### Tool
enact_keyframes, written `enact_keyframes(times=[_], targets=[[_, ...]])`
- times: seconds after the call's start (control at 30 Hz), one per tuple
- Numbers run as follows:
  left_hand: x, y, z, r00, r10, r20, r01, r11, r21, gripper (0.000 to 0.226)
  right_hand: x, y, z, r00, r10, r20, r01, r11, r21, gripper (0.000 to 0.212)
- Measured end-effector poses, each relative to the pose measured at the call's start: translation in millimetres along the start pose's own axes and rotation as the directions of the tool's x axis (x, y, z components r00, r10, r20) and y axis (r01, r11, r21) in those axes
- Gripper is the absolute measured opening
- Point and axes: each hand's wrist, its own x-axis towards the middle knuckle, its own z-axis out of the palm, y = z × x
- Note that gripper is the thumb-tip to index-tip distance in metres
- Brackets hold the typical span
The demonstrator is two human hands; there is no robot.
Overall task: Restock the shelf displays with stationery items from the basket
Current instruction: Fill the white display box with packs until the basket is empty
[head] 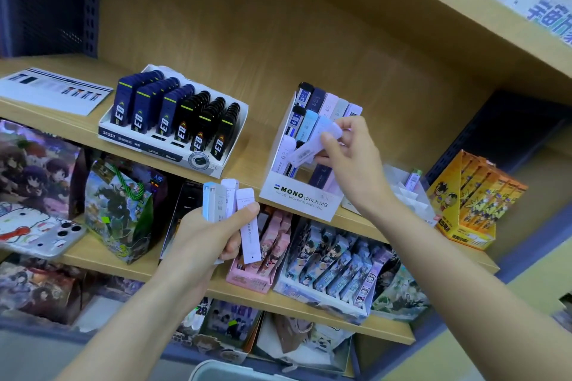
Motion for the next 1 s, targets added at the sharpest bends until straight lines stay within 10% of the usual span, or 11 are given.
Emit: enact_keyframes(times=[0.63,1.0], targets=[[6.6,2.2,-2.2,0.997,0.023,-0.069,-0.025,0.999,-0.032,0.035,-4.5,10.6,32.5,0.982,-0.189,-0.006,0.169,0.893,-0.417,0.017],[-0.8,5.1,8.7,0.989,0.082,-0.121,-0.079,0.997,0.025,0.009,-85.2,5.5,43.8,0.891,0.126,0.436,-0.193,0.975,0.112,0.008]])
